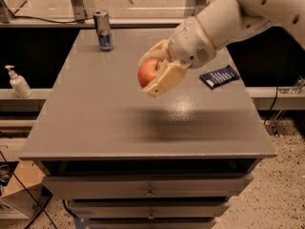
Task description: Pick apple
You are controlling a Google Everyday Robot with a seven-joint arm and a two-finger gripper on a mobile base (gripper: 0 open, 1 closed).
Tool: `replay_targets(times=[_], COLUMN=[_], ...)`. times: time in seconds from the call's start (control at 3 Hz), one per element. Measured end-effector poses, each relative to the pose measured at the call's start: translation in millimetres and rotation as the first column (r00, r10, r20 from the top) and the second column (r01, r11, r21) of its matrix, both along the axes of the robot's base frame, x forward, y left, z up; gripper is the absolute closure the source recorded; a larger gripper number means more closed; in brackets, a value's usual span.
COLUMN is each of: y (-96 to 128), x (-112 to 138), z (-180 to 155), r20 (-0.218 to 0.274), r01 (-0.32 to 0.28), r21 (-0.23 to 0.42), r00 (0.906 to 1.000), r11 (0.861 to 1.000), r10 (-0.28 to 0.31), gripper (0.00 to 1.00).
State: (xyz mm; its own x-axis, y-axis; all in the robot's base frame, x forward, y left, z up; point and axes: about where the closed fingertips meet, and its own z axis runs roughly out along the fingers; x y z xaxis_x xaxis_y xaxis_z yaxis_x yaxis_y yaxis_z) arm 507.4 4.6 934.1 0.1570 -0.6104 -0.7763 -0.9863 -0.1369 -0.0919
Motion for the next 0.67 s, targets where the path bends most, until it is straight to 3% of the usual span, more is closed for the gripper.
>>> replay_targets(times=[0.33,0.67], y=[-36,-46], x=[26,35], z=[72,113], r20=[0.166,0.247], r01=[0.071,0.098], r21=[-0.006,0.030], r00=[0.9837,0.9636], r11=[0.997,0.995], r10=[-0.069,-0.102], gripper=[1.00,1.00])
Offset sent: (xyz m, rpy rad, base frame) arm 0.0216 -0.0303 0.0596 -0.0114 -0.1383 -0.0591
